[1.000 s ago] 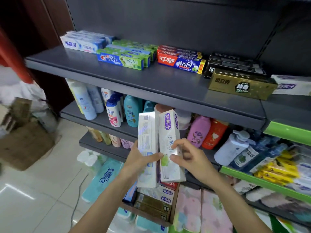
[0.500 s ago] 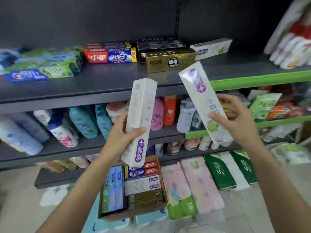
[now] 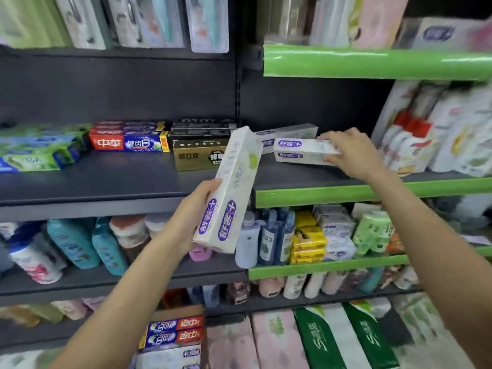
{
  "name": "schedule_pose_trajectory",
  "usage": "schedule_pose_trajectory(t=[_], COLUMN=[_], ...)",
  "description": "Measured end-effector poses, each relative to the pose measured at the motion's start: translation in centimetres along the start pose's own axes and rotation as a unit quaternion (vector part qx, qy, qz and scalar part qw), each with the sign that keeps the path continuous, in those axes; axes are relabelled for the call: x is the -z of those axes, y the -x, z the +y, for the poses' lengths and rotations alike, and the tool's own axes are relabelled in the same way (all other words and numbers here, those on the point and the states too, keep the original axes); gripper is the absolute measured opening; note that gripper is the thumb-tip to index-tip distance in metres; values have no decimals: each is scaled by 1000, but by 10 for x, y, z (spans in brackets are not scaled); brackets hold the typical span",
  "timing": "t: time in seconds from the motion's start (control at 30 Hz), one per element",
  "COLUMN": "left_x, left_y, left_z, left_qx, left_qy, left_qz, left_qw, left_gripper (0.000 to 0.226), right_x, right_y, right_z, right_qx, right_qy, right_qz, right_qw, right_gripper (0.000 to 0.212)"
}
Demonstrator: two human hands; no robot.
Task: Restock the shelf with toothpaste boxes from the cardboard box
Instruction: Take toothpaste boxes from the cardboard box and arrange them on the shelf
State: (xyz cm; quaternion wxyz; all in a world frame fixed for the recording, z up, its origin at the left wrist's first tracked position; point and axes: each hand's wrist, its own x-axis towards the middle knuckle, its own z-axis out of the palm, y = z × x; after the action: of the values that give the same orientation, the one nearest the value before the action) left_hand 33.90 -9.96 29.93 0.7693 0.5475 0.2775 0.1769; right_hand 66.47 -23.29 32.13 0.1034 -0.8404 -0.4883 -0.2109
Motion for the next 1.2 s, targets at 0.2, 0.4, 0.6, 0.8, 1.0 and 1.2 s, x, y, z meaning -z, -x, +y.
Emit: schedule_pose_trajectory(t=[0.2, 0.4, 0.6, 0.8, 1.0, 1.2], left_x=[-33, -58, -81, -121, -77, -43], left_y=[-25, -42, -78, -125, -145, -146], left_z=[8, 23, 69, 82, 53, 29], left_qx=[-20, -26, -79, -159, -322, -258], left_qy=[40, -132, -437, -671, -747, -747], left_qz=[10, 21, -28, -63, 165, 217], left_qw=[999, 991, 896, 722, 557, 573], left_gripper=[48, 67, 75, 69, 62, 57], right_x=[-38, -34, 17, 6, -31, -52], right_y=[-73, -71, -13, -24, -36, -72], right_z=[19, 2, -8, 24, 57, 33], right_qx=[4, 45, 243, 224, 94, 4], right_qy=[-19, -165, -274, -184, -170, -53], right_qz=[-89, 31, 42, 10, -40, -44], right_qw=[996, 985, 929, 957, 980, 998], right_gripper=[45, 46, 69, 56, 37, 38])
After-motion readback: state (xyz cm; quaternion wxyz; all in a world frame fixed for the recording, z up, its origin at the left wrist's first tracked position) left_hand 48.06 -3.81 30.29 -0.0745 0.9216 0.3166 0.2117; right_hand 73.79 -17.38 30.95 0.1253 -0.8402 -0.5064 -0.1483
